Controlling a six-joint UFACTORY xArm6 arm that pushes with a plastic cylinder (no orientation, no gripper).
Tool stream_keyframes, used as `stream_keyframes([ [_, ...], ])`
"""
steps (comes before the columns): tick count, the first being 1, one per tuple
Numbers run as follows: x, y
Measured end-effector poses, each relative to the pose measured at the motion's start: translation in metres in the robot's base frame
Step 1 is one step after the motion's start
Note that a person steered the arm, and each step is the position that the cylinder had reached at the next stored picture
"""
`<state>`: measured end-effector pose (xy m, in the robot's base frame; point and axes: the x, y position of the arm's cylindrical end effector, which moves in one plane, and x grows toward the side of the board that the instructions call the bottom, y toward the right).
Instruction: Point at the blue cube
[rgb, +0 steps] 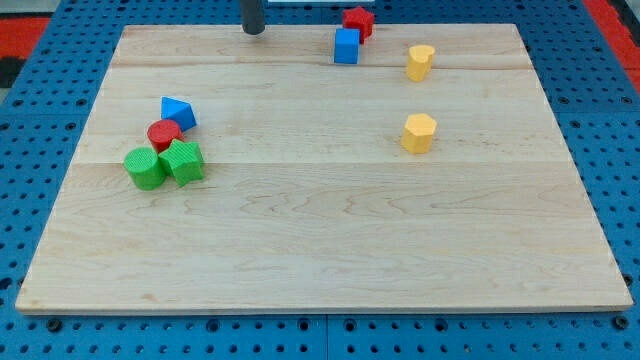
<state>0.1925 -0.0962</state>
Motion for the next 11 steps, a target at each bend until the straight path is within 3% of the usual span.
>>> stream_keyframes([
  [2,0.001,0.052],
  [7,0.001,0.051],
  [8,0.000,0.058],
  [9,0.001,0.100],
  [11,0.011,0.093],
])
